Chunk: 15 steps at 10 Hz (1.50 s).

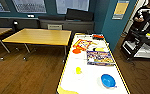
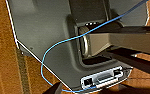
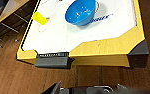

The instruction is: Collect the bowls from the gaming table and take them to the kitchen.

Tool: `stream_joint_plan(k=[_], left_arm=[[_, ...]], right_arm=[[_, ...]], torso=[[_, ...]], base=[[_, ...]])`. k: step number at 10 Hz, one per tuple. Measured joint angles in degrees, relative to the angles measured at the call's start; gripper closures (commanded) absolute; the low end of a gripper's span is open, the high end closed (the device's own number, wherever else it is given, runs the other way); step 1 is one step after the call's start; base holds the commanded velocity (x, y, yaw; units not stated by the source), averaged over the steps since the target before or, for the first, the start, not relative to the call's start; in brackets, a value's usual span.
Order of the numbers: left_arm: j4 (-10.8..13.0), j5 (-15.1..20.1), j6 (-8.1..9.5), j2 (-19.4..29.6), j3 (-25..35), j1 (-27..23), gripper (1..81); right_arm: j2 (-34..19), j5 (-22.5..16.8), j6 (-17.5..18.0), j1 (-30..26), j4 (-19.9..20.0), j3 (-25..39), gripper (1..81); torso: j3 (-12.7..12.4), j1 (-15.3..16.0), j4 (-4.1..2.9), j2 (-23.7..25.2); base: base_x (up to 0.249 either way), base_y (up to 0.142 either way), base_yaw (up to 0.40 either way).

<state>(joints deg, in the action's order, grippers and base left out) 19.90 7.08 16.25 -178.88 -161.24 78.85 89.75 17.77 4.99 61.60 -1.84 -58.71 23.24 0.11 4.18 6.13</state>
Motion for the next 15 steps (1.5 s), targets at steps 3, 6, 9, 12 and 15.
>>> stream_joint_plan(k=[3,6,9,12,15], left_arm=[[0.00,-0.04,0.01,0.02,0.00,-0.02,1.0],[0.00,-0.01,0.06,0.00,0.00,0.00,1.0],[0.00,-0.01,0.06,-0.06,0.00,-0.02,1.0],[0.00,-0.01,0.06,-0.20,0.00,-0.16,1.0],[0.00,-0.09,0.06,-0.20,0.00,-0.21,1.0]], right_arm=[[0.05,-9.51,0.24,-11.98,3.41,-0.85,1.0],[1.99,-16.15,1.05,-16.20,6.38,-8.70,1.0],[7.52,-20.31,2.62,-20.44,8.73,-17.88,1.0],[11.54,-26.06,3.55,-28.15,9.36,-21.08,1.0],[16.09,-31.42,3.89,-31.94,9.39,-24.83,1.0]], torso=[[0.02,0.00,0.00,-0.02],[0.02,0.00,0.00,-0.02],[0.05,0.00,0.00,-0.05],[0.07,0.02,0.00,-0.07],[0.09,0.07,0.00,-0.07]], base=[[0.000,0.000,0.000],[0.000,0.000,0.000],[0.000,0.000,0.000],[0.000,0.000,0.000],[0.000,0.000,0.000]])
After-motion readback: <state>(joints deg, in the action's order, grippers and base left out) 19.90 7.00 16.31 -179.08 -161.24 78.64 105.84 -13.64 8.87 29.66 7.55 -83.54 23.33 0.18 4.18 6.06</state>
